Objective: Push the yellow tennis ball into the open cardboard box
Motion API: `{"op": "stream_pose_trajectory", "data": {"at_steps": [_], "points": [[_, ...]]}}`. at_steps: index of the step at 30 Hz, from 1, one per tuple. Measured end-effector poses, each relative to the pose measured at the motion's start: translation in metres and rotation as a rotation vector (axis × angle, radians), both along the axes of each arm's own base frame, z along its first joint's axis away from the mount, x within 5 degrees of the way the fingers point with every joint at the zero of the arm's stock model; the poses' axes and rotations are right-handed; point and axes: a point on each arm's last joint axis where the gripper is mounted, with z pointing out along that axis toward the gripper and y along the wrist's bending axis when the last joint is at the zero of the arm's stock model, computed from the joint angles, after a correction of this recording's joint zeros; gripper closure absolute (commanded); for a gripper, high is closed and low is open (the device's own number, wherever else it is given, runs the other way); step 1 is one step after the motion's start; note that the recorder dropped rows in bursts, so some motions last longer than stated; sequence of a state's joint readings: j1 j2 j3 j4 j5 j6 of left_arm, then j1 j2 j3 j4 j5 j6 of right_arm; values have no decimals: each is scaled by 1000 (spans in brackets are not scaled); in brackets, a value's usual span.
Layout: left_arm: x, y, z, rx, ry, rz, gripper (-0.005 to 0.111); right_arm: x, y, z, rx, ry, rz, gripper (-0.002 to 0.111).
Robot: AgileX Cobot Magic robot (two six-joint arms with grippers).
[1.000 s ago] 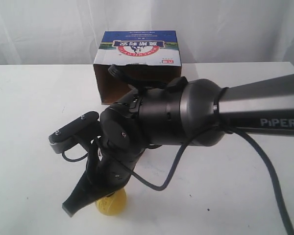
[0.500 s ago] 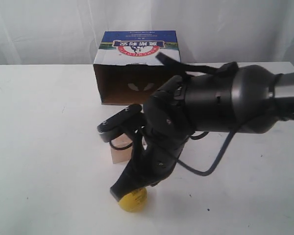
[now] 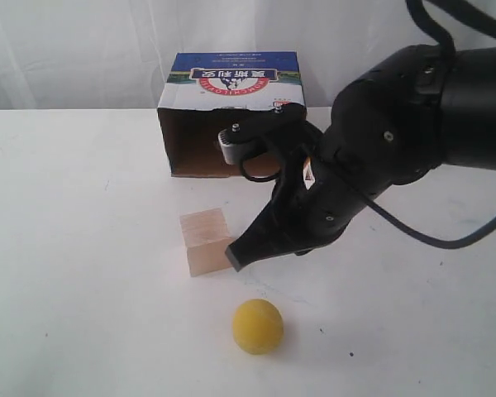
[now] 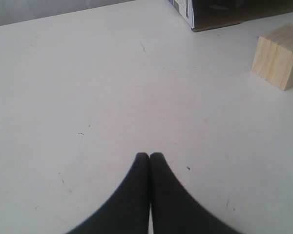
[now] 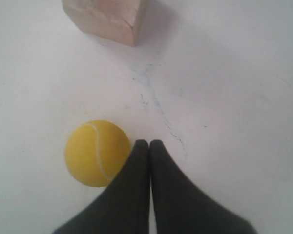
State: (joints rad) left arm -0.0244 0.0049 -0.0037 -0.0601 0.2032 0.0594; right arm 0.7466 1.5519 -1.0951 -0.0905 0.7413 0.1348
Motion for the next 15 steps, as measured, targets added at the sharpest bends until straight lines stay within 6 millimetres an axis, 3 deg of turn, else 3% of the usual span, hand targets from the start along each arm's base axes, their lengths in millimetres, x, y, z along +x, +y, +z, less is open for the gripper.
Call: {"op": "stream_pose_trajectory", "data": {"at_steps": [8,15], "points": [[0,0,0,0,0,0,107,-11,21,-9,39,39,39,108],[0,0,0,0,0,0,107,-16,23,-25,1,91,47,108]]}}
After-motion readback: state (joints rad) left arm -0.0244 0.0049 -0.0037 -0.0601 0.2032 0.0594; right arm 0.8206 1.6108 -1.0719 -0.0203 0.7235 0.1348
